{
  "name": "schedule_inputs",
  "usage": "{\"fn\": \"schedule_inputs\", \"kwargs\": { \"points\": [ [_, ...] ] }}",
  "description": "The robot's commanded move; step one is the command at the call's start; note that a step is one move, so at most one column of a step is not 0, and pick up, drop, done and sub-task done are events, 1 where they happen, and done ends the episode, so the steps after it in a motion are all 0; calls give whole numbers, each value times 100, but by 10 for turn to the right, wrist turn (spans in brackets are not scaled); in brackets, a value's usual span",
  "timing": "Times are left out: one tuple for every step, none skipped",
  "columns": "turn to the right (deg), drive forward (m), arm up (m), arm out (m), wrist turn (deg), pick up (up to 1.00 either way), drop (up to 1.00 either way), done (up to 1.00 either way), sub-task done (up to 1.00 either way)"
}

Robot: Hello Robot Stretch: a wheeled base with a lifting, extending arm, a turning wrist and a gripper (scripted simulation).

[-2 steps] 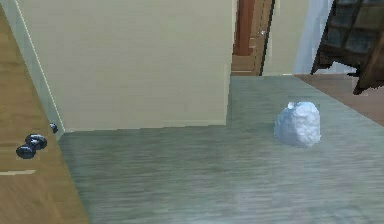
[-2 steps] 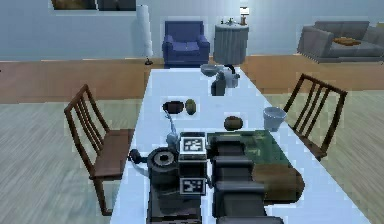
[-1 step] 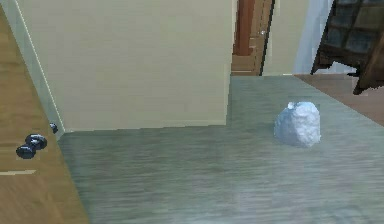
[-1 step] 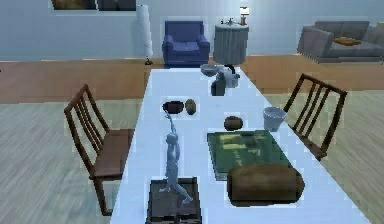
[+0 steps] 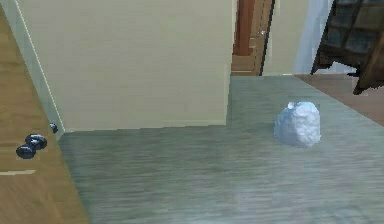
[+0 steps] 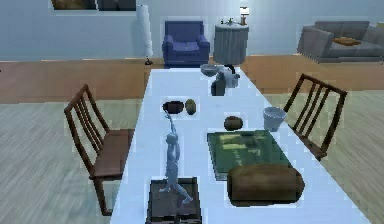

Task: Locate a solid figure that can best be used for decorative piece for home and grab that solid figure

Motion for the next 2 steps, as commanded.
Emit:
{"fn": "schedule_inputs", "kwargs": {
  "points": [
    [0, 0, 10, 0, 0, 0, 0, 0, 0],
    [0, 0, 0, 0, 0, 0, 0, 100, 0]
  ]
}}
